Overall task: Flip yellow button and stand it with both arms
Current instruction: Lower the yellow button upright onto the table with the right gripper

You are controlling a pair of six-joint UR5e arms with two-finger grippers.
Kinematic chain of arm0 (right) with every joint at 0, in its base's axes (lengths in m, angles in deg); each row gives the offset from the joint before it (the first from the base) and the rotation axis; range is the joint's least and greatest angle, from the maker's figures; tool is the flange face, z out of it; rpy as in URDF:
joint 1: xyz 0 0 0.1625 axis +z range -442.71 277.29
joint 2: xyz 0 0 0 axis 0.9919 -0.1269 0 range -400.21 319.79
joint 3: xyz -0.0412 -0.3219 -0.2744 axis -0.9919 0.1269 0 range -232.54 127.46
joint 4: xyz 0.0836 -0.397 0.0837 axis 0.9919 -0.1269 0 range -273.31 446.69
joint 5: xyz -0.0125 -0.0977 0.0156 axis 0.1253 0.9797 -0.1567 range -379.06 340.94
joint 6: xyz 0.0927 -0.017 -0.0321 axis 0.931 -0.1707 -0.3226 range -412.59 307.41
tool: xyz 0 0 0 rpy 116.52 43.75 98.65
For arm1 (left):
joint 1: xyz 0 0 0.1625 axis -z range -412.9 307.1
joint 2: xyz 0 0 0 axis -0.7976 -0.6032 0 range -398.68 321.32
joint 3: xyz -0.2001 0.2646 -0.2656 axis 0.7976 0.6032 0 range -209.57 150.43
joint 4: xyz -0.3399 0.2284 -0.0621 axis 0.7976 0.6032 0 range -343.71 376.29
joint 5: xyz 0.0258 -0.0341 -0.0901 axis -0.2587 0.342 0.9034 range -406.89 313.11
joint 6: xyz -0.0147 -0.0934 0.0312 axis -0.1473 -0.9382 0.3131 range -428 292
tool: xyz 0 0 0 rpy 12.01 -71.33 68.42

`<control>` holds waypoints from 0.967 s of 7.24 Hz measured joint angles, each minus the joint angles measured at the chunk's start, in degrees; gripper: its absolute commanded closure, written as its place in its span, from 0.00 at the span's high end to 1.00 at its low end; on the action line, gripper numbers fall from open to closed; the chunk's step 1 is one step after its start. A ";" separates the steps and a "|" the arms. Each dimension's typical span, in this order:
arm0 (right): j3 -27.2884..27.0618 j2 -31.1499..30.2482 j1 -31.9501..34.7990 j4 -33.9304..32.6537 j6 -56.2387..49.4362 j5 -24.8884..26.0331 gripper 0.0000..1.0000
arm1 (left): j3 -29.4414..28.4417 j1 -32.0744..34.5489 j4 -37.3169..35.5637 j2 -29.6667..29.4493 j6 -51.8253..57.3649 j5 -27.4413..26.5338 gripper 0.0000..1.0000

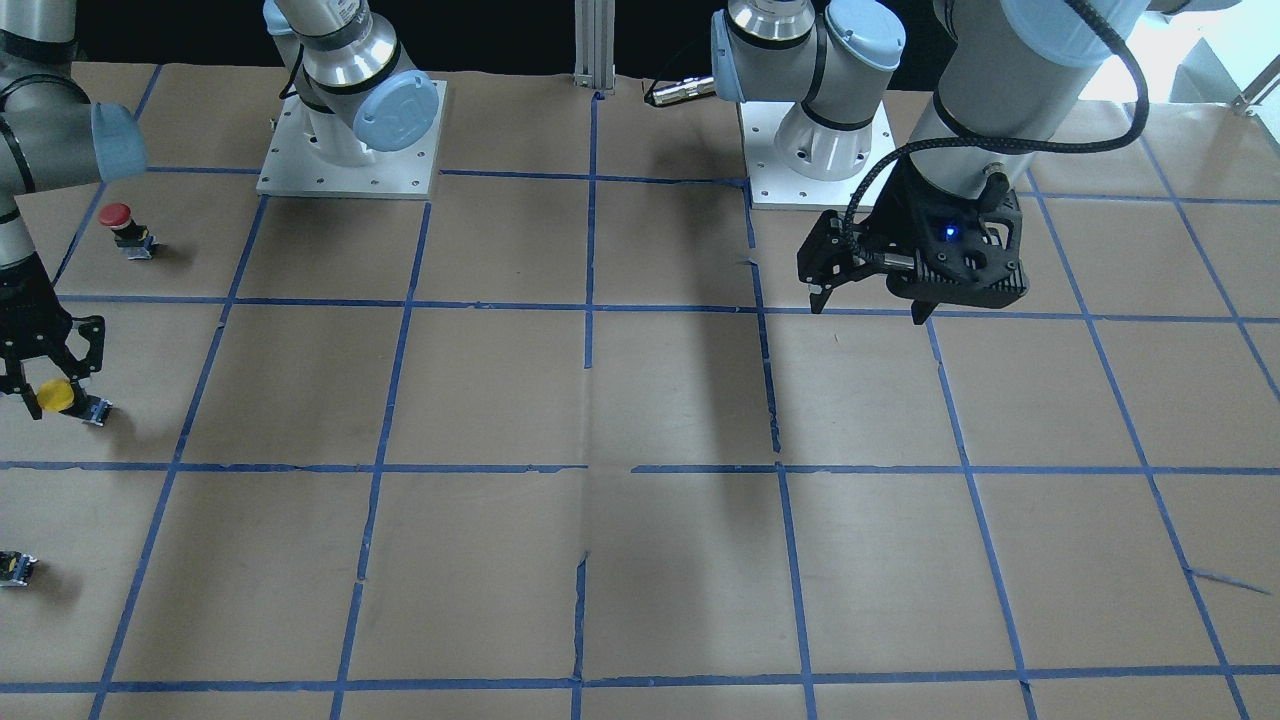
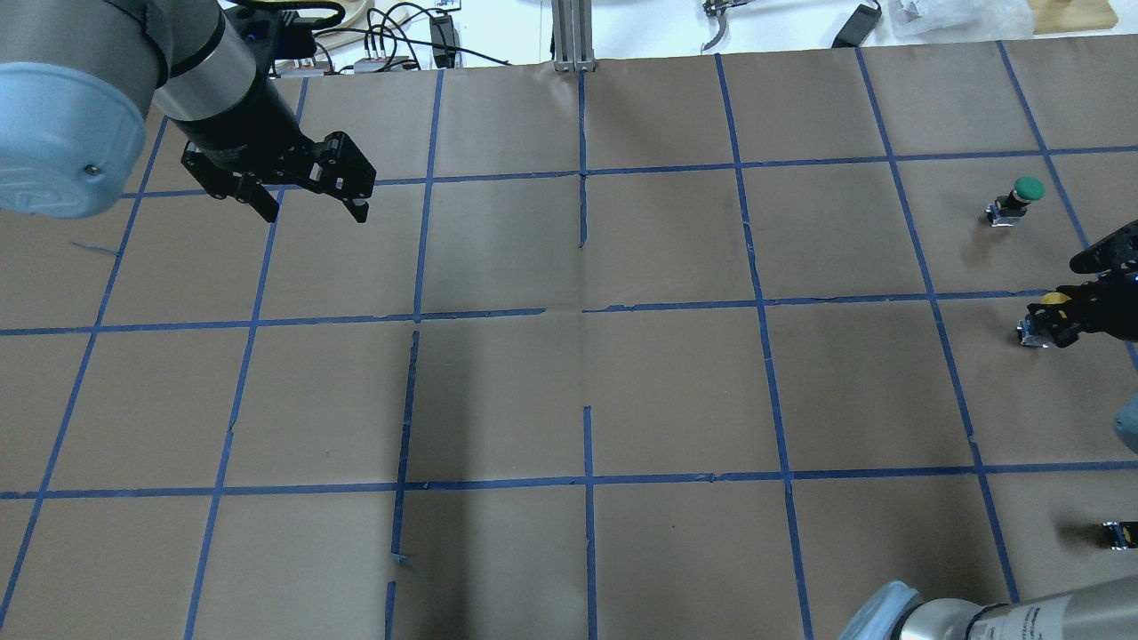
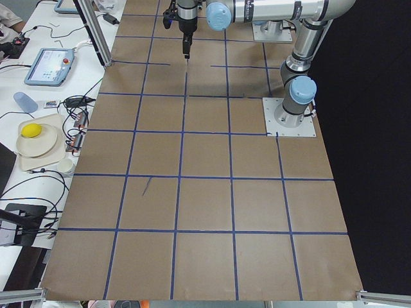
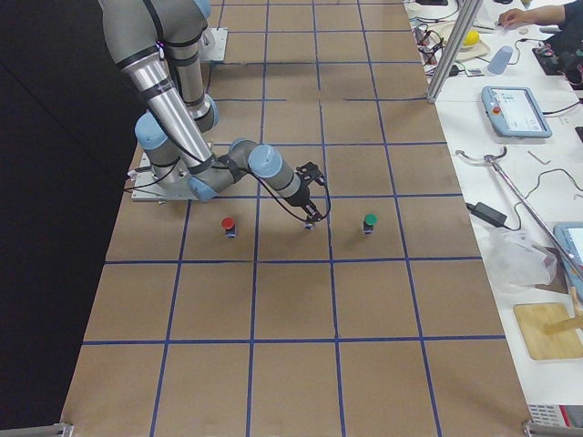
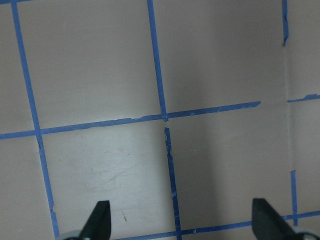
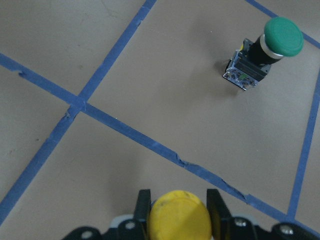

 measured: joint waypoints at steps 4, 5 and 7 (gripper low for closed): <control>0.42 -1.48 0.01 0.66 4.71 2.82 1.00 | -0.15 -0.17 0.04 0.24 -0.77 -0.03 1.00; 0.58 -3.28 0.18 2.58 7.30 3.87 1.00 | -0.17 -0.18 0.04 0.21 -1.36 -0.01 1.00; 2.92 -7.57 0.81 11.87 12.75 5.33 1.00 | -0.26 -0.19 1.10 0.36 -3.86 0.14 1.00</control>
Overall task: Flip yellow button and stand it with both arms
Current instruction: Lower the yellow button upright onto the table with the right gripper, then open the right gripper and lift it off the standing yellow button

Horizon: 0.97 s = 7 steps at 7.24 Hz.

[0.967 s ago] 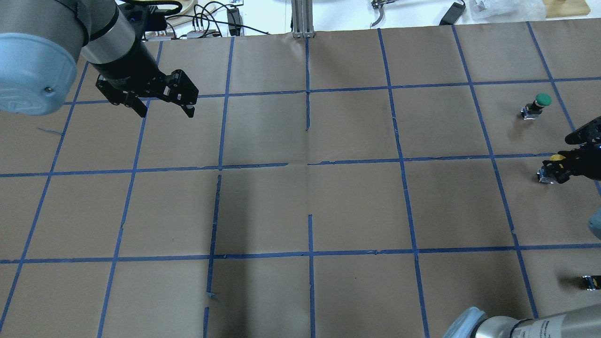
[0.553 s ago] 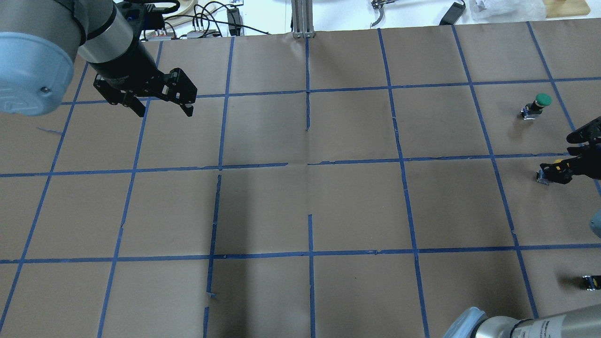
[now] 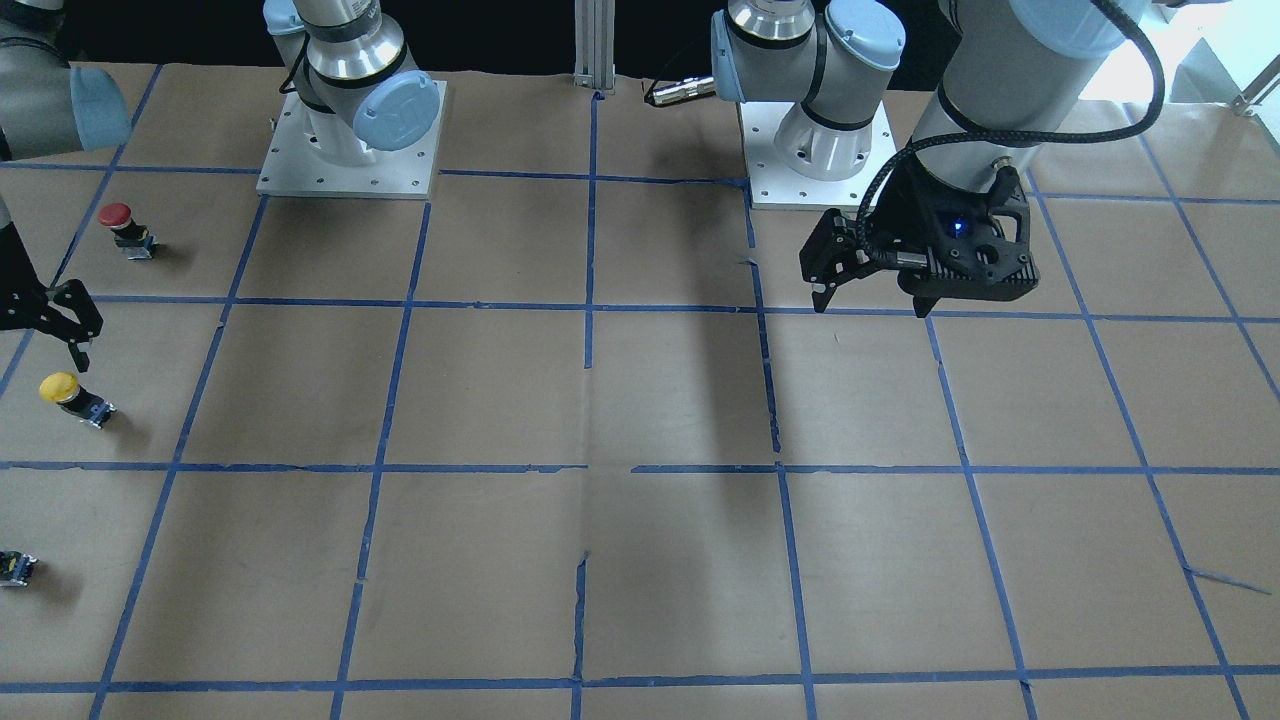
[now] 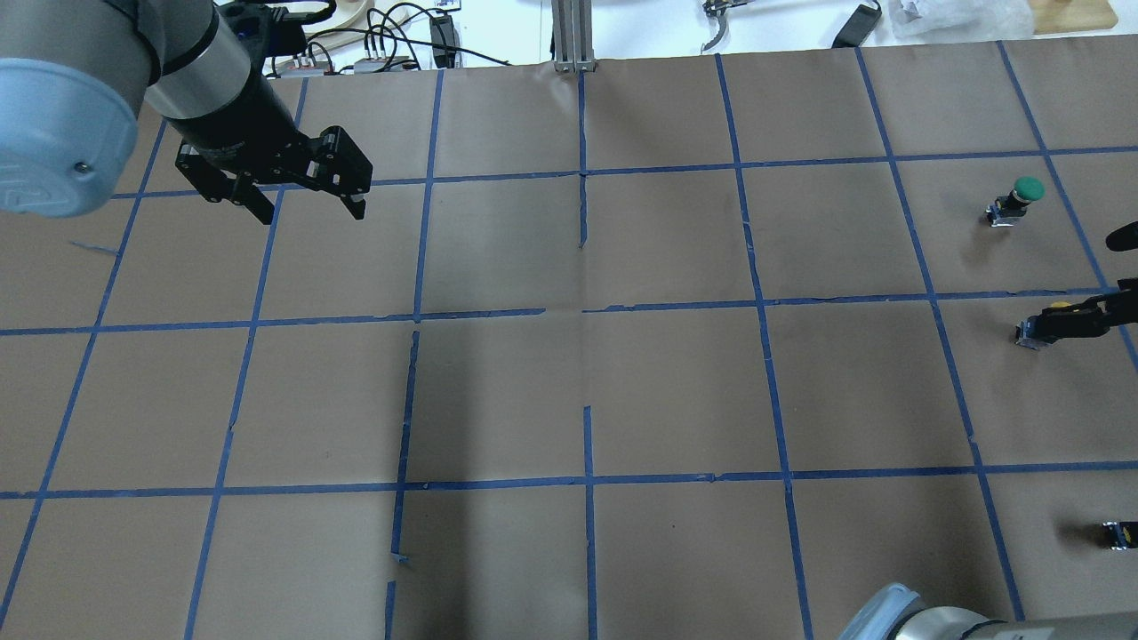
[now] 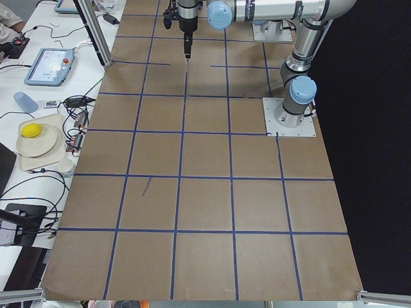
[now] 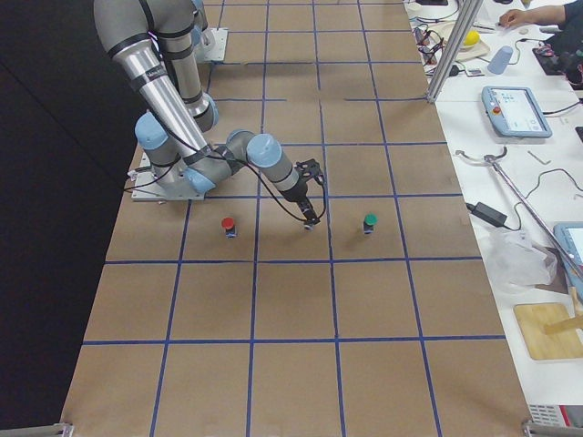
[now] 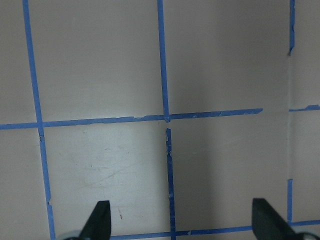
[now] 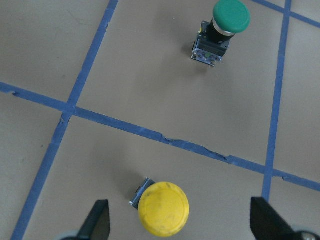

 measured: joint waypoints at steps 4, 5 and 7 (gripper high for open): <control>18.25 -4.08 10.78 33.94 23.78 8.51 1.00 | -0.70 0.00 1.71 -0.29 -1.19 0.01 1.00; 23.02 -4.01 15.40 41.50 31.72 10.92 1.00 | -0.87 0.00 1.79 -0.41 -1.21 -0.01 1.00; 28.95 -3.92 25.35 50.09 43.74 14.71 1.00 | -0.97 0.02 2.08 -0.37 -1.53 -0.01 1.00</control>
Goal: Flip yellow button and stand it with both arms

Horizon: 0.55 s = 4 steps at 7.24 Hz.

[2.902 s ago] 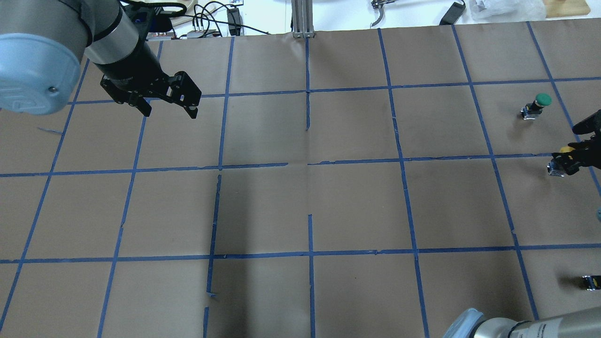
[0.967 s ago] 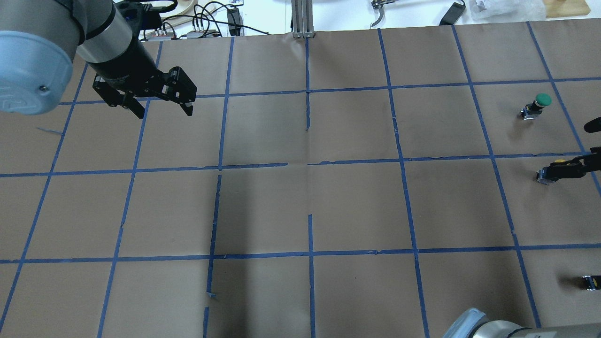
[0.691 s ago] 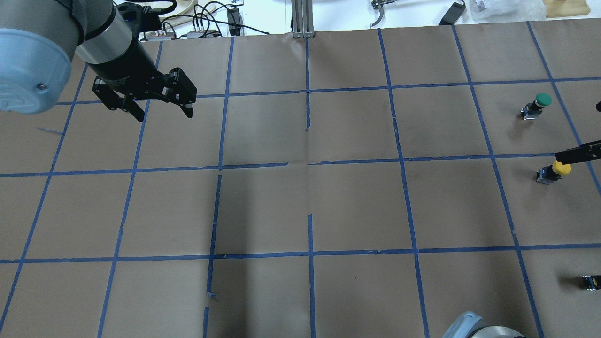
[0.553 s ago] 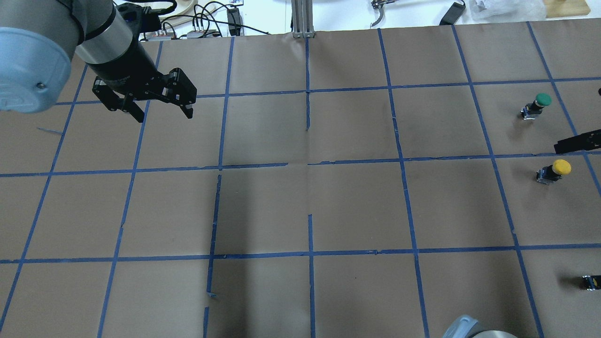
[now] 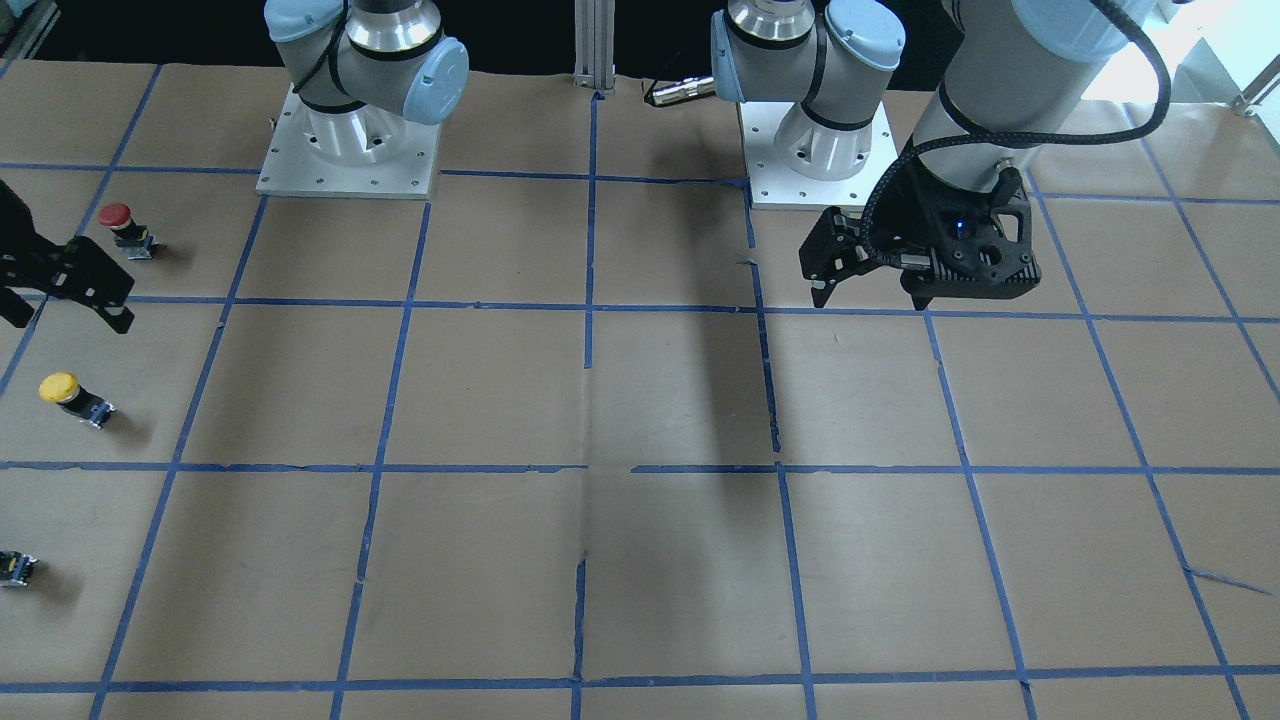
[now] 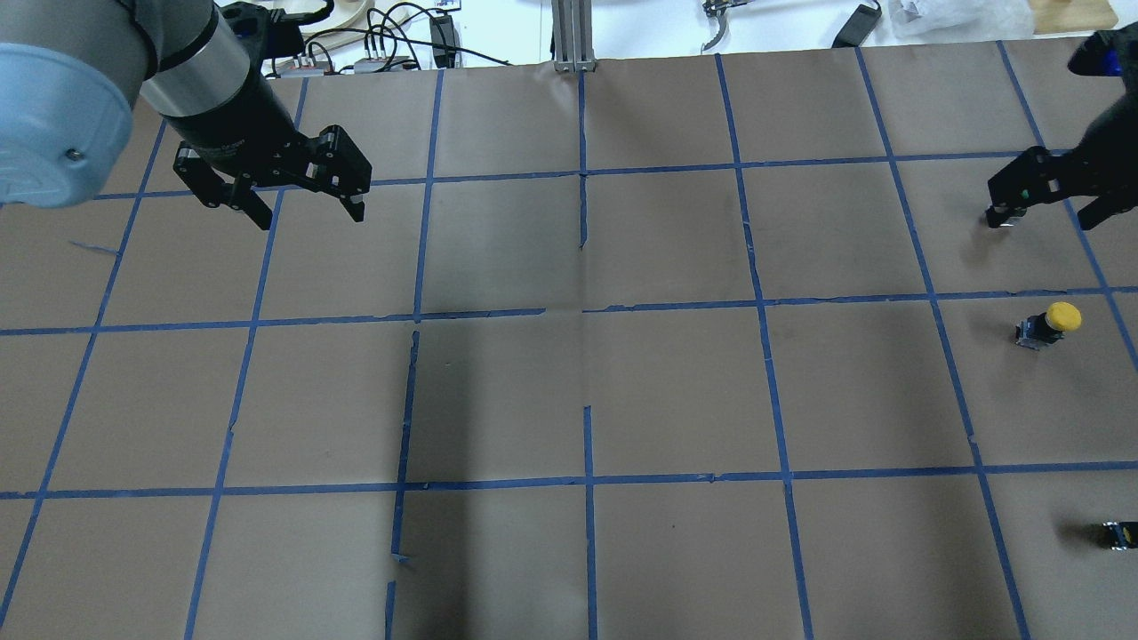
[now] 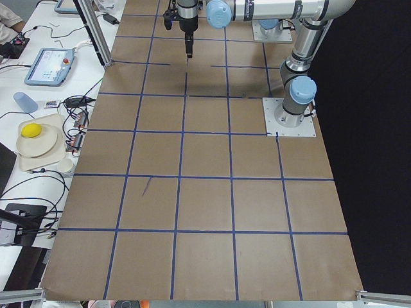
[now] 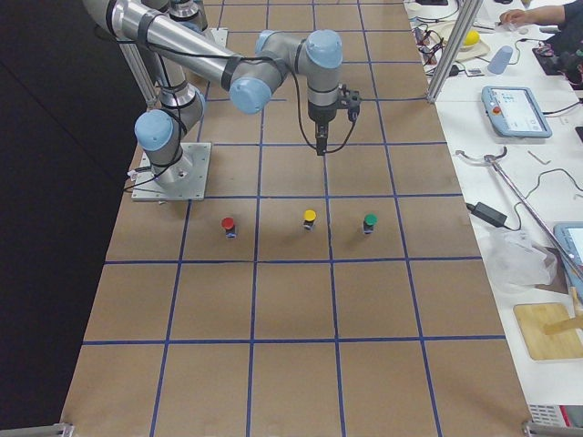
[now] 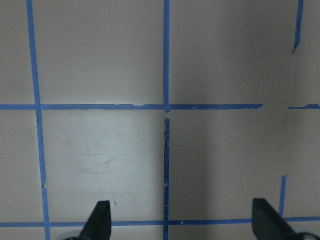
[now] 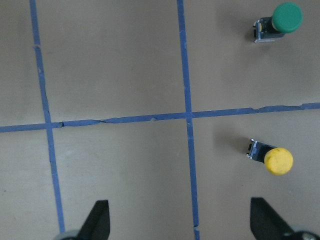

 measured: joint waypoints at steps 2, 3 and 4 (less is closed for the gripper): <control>4.59 0.01 7.78 6.84 8.44 1.80 1.00 | -0.08 0.01 0.51 0.02 -1.01 0.04 1.00; 7.35 -0.11 10.55 10.97 13.12 1.94 1.00 | -0.09 0.00 0.58 -0.02 -1.17 0.07 1.00; 9.39 -0.39 12.18 15.07 16.67 1.86 1.00 | -0.11 -0.02 0.60 -0.08 -1.23 0.12 1.00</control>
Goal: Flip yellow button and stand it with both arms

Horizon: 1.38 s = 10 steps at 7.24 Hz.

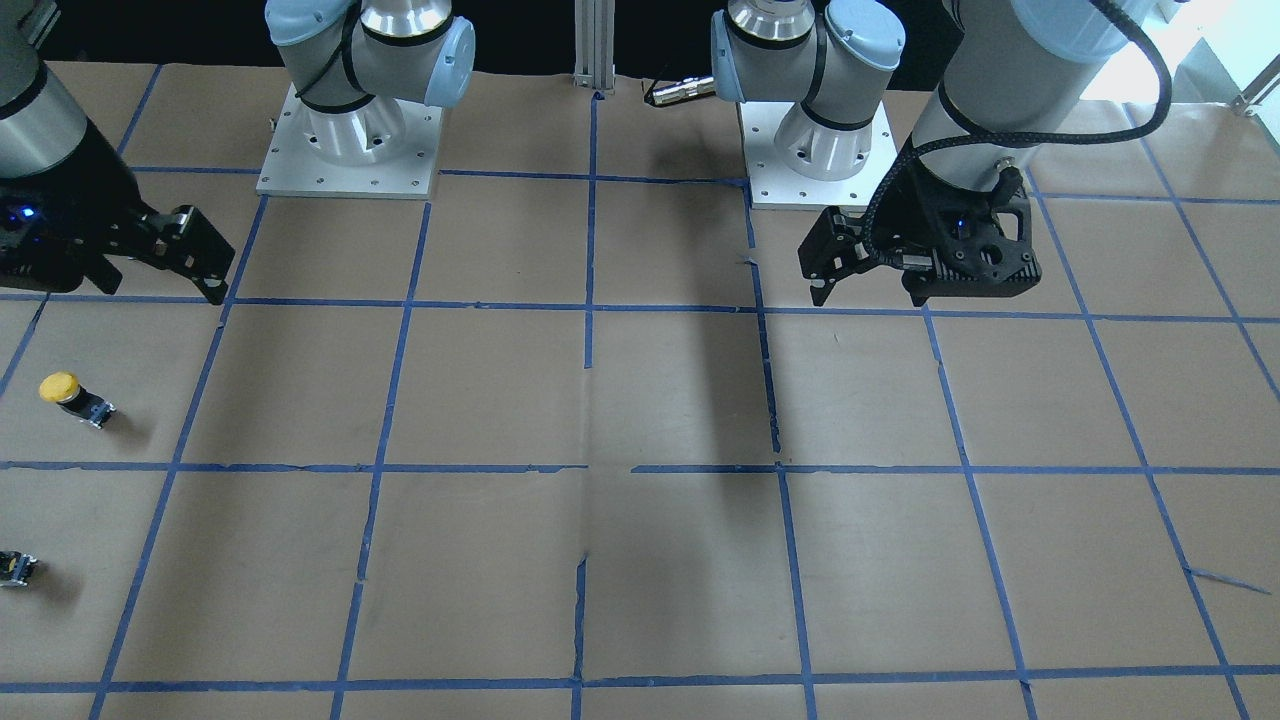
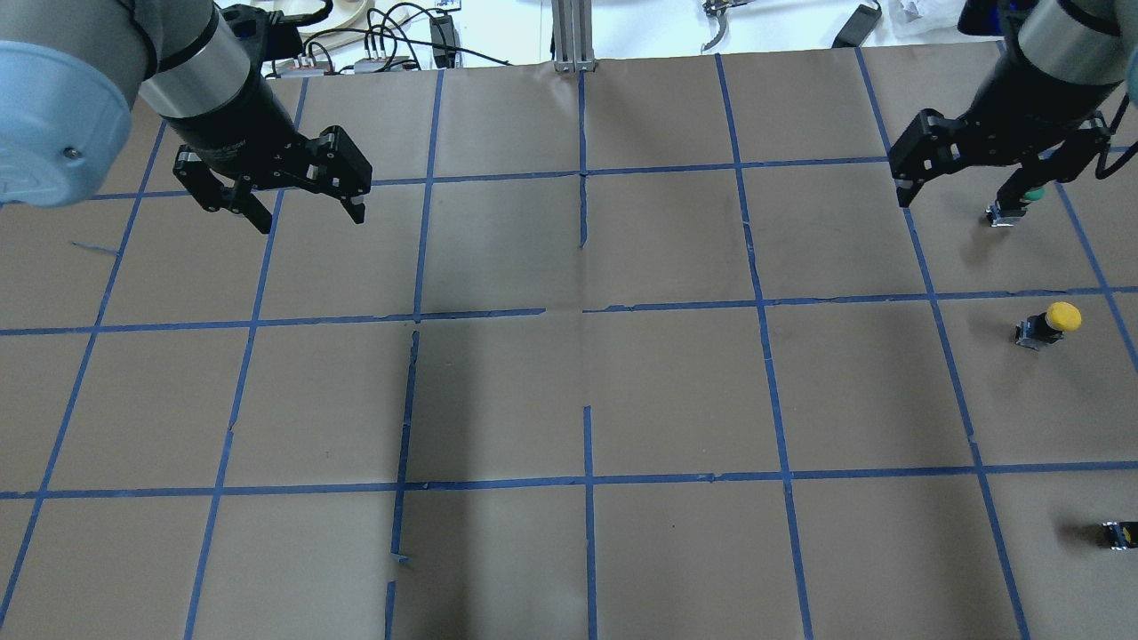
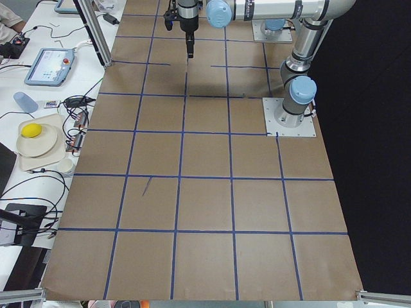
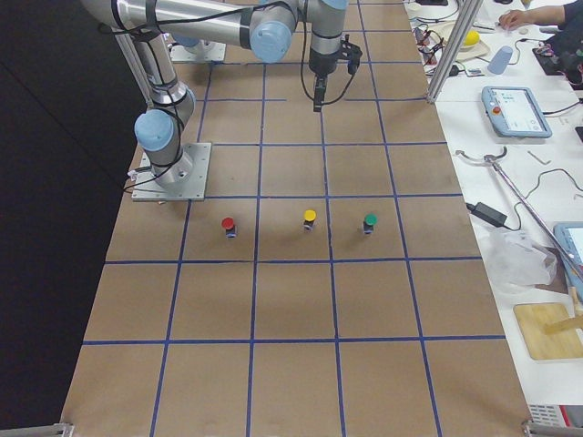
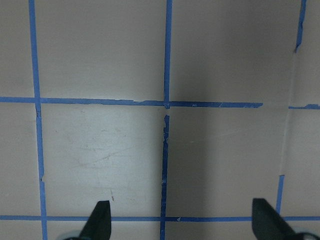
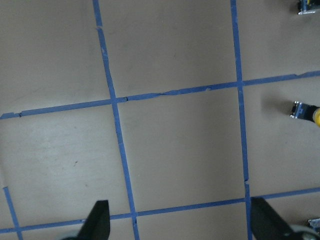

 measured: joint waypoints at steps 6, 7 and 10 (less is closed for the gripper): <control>1.03 -0.34 5.59 6.33 2.37 -0.21 1.00 | 0.04 0.14 0.00 0.12 0.15 -0.52 1.00; 0.83 -0.20 6.89 6.25 2.08 -0.33 1.00 | 0.09 0.45 0.03 0.72 0.42 -1.03 1.00; -1.92 -2.33 7.61 5.29 1.96 -0.63 1.00 | 0.25 0.96 0.13 2.20 2.54 -2.03 1.00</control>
